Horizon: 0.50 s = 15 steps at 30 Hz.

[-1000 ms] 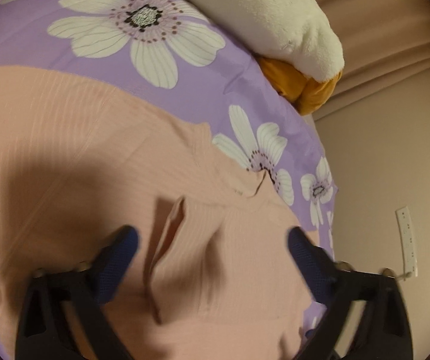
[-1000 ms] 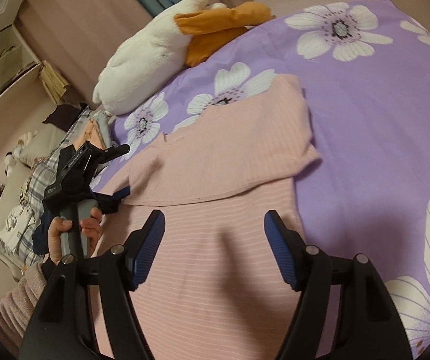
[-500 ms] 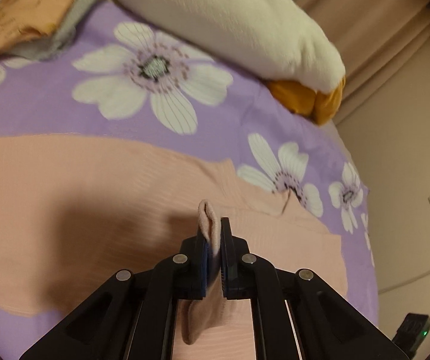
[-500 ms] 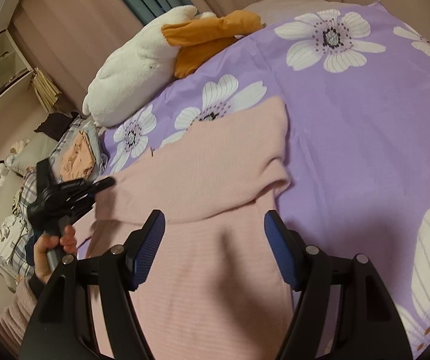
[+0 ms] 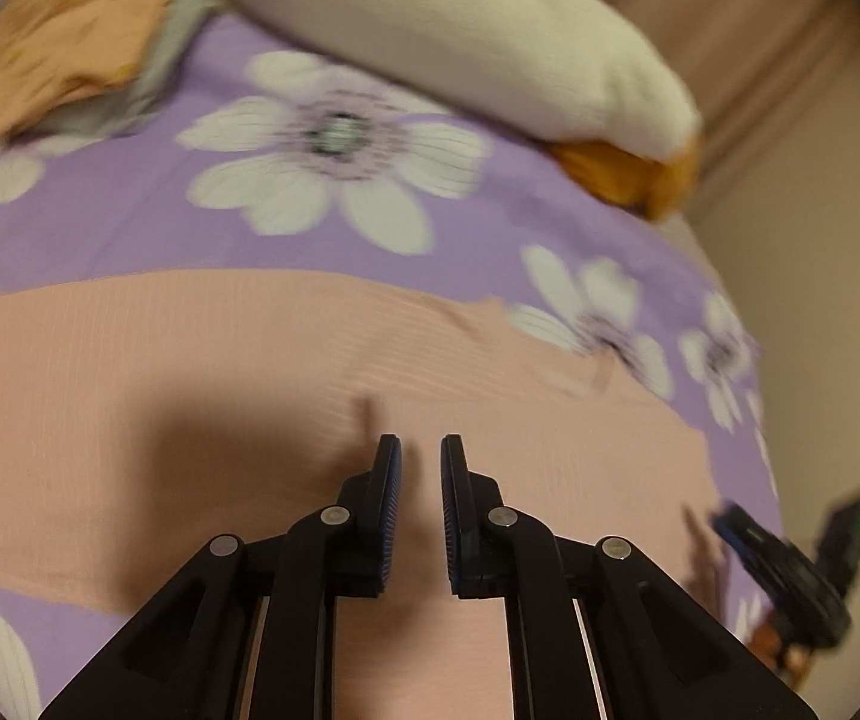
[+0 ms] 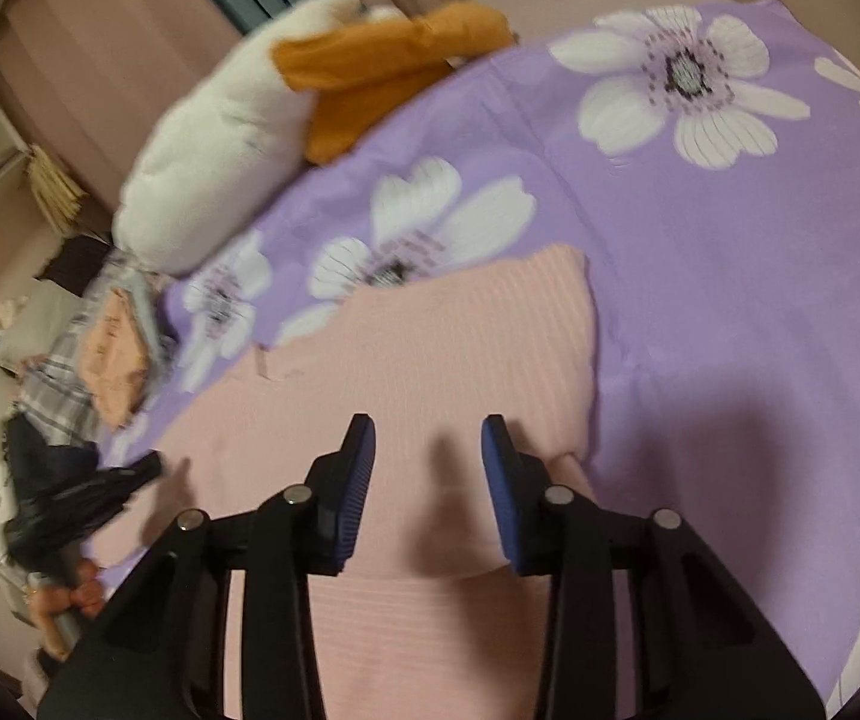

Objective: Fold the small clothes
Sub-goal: 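Grasp the other sleeve cuff with the left gripper and lift it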

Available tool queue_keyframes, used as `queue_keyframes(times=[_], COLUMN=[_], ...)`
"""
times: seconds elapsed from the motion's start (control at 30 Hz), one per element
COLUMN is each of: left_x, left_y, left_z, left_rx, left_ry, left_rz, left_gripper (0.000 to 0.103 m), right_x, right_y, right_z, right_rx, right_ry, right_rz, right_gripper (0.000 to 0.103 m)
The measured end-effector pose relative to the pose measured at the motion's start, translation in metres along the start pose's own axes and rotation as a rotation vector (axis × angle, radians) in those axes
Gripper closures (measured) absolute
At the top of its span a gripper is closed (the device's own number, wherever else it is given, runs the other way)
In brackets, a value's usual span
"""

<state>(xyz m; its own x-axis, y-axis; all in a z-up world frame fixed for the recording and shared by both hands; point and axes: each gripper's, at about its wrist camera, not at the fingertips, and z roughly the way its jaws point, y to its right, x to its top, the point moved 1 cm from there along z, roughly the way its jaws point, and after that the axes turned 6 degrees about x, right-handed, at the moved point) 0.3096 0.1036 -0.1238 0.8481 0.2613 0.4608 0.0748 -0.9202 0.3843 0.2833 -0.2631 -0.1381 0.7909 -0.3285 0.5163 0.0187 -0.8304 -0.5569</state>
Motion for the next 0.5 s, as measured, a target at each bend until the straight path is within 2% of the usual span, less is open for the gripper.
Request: queue_keyframes(times=[0.1, 0.17, 0.2, 0.3, 0.37, 0.4, 0.47, 0.5], left_x=[-0.011, -0.02, -0.023, -0.023, -0.025, -0.028, -0.037, -0.042], left_y=[0.013, 0.007, 0.002, -0.013, -0.021, -0.025, -0.043, -0.053], left_z=[0.015, 0.034, 0.038, 0.026, 0.005, -0.005, -0.031, -0.041], left_rx=[-0.002, 0.069, 0.082, -0.002, -0.004, 0.004, 0.007, 0.015], left_ry=[-0.052, -0.109, -0.102, -0.094, -0.063, -0.047, -0.002, 0.018], left_rz=[0.061, 0.062, 0.053, -0.035, -0.051, -0.049, -0.075, -0.101], left_gripper=[0.095, 0.095, 0.095, 0.095, 0.091, 0.085, 0.048, 0.042], right_x=[-0.008, -0.008, -0.007, -0.008, -0.011, -0.014, -0.022, -0.028], right_y=[0.01, 0.012, 0.013, 0.005, -0.004, -0.009, -0.016, -0.02], right_z=[0.008, 0.006, 0.003, -0.012, -0.024, -0.032, -0.044, -0.049], right_rx=[-0.041, -0.039, -0.037, -0.02, 0.0, 0.011, 0.036, 0.042], right_ry=[-0.018, -0.013, -0.018, -0.018, -0.008, 0.0, 0.013, 0.013], right_rz=[0.003, 0.012, 0.023, 0.013, -0.017, -0.03, -0.056, -0.066], right_gripper=[0.078, 0.081, 0.081, 0.073, 0.054, 0.051, 0.048, 0.047])
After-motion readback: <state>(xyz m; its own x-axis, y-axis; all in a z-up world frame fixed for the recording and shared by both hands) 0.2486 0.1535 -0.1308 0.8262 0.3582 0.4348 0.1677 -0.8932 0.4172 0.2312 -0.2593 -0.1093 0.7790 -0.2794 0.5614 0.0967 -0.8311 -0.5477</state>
